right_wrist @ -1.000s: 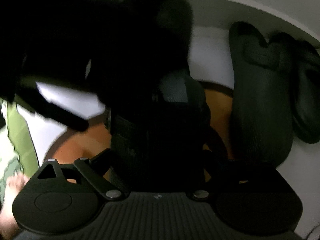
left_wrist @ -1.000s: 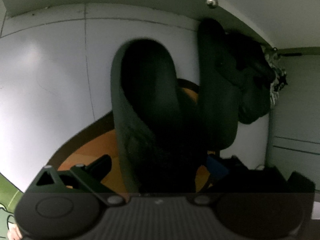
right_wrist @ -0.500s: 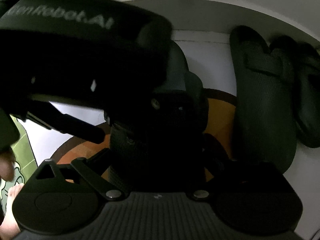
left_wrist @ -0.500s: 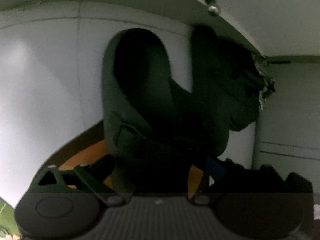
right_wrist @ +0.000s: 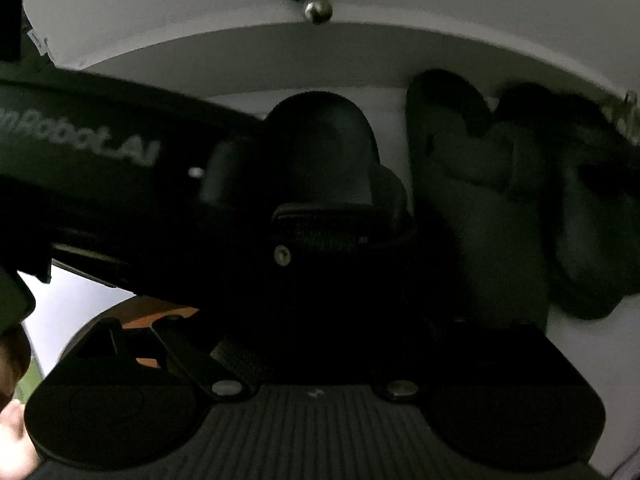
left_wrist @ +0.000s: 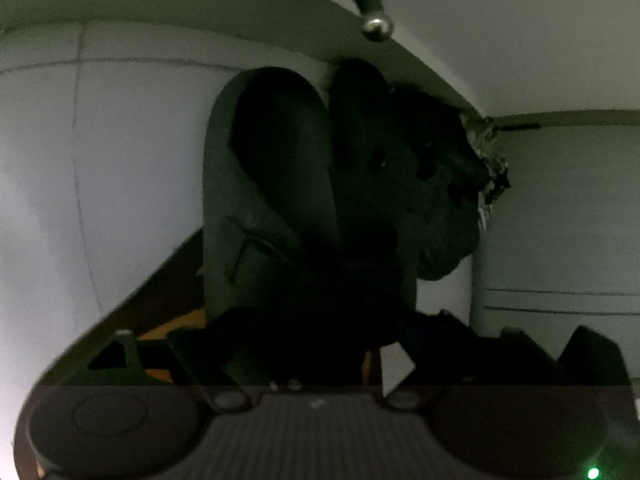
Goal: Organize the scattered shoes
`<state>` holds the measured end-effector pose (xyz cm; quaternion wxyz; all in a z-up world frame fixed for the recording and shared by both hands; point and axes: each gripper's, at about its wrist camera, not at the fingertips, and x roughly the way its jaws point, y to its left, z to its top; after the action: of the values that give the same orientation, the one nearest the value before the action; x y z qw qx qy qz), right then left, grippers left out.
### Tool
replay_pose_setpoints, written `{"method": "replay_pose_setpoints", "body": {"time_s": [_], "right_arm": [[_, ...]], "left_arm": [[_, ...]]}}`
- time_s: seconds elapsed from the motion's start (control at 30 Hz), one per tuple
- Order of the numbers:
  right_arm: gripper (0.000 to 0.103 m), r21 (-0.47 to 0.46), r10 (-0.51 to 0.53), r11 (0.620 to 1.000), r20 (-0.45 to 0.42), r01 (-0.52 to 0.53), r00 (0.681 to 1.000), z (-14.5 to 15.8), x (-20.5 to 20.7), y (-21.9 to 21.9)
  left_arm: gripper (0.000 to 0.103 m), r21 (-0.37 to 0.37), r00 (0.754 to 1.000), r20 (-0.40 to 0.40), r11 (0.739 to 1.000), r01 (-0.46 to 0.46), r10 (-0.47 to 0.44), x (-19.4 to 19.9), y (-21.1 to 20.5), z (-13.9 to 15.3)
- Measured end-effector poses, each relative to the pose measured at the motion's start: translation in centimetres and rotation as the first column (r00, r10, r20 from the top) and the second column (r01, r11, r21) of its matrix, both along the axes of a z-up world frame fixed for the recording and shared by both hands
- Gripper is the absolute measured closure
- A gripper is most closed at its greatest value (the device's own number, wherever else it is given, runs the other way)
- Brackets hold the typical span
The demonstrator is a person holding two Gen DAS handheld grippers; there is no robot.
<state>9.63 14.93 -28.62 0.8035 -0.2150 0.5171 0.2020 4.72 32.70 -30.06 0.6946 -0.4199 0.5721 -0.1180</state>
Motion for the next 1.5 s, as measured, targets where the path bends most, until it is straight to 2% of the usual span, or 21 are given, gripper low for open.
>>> {"method": "replay_pose_setpoints", "body": {"time_s": [0.1, 0.17, 0.27, 0.43, 0.6, 0.77, 0.93, 1.03, 1.13, 1.23, 1.5], "right_arm": [[0.012, 0.016, 0.012, 1.0, 0.018, -0.012, 1.0, 0.3, 0.7, 0.4], [0.012, 0.027, 0.033, 0.999, 0.027, -0.033, 0.999, 0.4, 1.0, 0.7], [0.012, 0.056, 0.02, 0.998, 0.033, -0.022, 0.999, 0.5, 1.5, 0.6], [0.013, 0.075, -0.003, 0.997, 0.047, -0.001, 0.999, -0.4, 1.3, 0.8], [0.01, 0.108, -0.036, 0.994, 0.05, 0.03, 0.998, -0.5, 1.7, 0.7], [0.007, 0.09, -0.055, 0.995, 0.009, 0.054, 0.998, -0.1, 1.6, 1.2], [0.006, 0.028, -0.025, 0.999, -0.099, 0.028, 0.995, 0.2, -0.5, 0.8], [0.008, 0.035, -0.027, 0.999, -0.117, 0.031, 0.993, 0.2, -0.5, 0.8], [0.016, 0.032, 0.008, 0.999, -0.077, -0.005, 0.997, 0.6, -0.4, 1.0], [0.021, 0.021, 0.025, 0.999, -0.033, -0.025, 0.999, 0.7, 0.6, 1.3], [0.022, 0.009, 0.032, 0.999, -0.009, -0.032, 0.999, 4.3, -2.5, 1.1]], "left_arm": [[0.02, 0.024, 1.0, 0.013, 1.0, -0.011, 0.011, 0.5, -0.2, 0.1], [0.015, 0.032, 1.0, 0.014, 0.999, -0.009, 0.008, 1.0, -0.4, 0.0], [0.015, 0.08, 0.999, 0.042, 0.997, 0.0, -0.003, 1.8, -0.8, 0.4], [0.011, 0.064, 0.999, 0.034, 0.997, -0.044, 0.042, 2.8, -0.2, -0.1], [0.011, 0.102, 0.999, 0.038, 0.995, -0.02, 0.016, 3.3, -0.2, 0.1], [0.012, 0.101, 0.999, 0.001, 0.994, -0.039, 0.039, 3.0, 0.0, 0.1], [0.012, 0.117, 0.998, -0.006, 0.991, -0.064, 0.065, 1.0, 0.5, 0.8], [0.012, 0.129, 0.997, -0.034, 0.989, -0.067, 0.072, -0.1, 0.6, 0.7], [0.018, 0.16, 0.994, -0.05, 0.983, -0.091, 0.1, -0.9, 0.3, 0.0], [0.023, 0.122, 0.992, -0.087, 0.989, -0.084, 0.095, -0.6, 0.1, -1.0], [0.017, 0.122, 0.988, -0.1, 0.987, -0.104, 0.117, 0.0, 0.3, -1.5]]}}
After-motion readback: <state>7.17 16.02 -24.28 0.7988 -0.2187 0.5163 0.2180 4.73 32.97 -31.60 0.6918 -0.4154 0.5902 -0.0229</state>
